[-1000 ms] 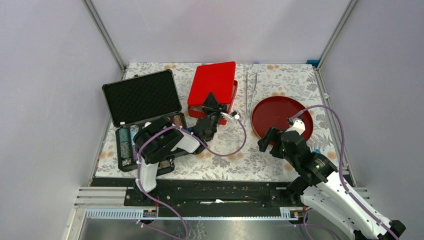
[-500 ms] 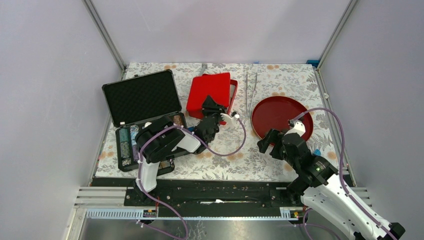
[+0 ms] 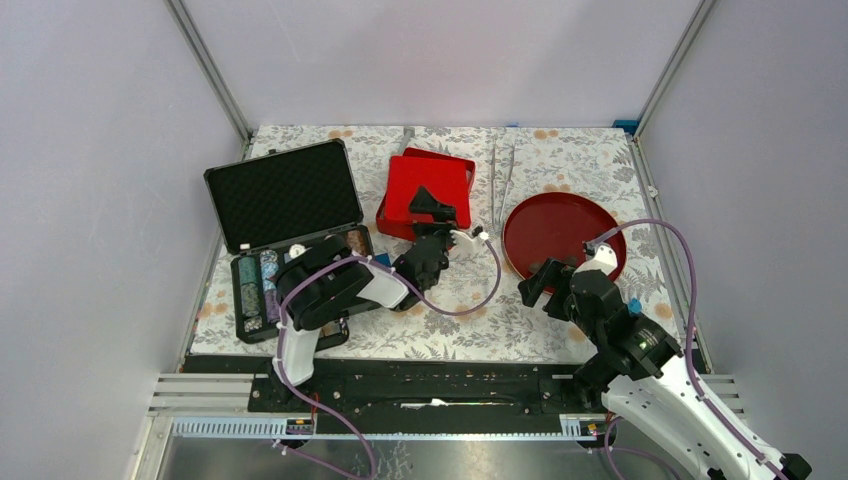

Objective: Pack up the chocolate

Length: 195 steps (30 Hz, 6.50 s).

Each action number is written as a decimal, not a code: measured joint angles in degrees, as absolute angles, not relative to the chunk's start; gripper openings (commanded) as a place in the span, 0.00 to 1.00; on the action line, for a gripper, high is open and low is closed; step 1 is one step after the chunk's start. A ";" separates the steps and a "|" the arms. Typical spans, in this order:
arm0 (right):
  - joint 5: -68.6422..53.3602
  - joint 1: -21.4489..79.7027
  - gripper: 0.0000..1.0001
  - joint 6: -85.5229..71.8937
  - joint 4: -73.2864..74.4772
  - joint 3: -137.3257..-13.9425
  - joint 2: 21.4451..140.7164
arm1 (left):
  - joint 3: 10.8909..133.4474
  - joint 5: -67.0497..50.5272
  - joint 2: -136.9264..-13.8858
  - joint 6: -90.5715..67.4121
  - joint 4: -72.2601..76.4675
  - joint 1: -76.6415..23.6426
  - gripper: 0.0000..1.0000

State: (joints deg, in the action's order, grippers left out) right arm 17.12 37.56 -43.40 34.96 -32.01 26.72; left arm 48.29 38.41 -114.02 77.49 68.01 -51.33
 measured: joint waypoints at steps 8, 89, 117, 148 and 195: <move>17.12 37.56 0.97 -43.33 34.96 -32.01 27.09 | 51.18 39.13 -104.25 64.40 42.22 -54.06 0.98; 1.06 37.56 0.99 -14.70 18.17 -61.41 95.59 | 120.70 -8.19 -131.87 -25.36 -30.06 -14.94 0.99; -0.75 37.71 0.99 -24.16 13.54 -80.99 110.85 | 123.72 -12.58 -137.75 -29.67 -27.24 -11.44 0.99; -10.85 20.29 1.00 -24.91 11.18 -83.57 110.48 | 113.86 -14.35 -134.30 -30.06 -24.08 -11.55 0.99; -18.90 24.53 1.00 -27.59 9.04 -81.30 114.50 | 89.12 -17.91 -120.73 -31.86 -13.32 -15.97 0.98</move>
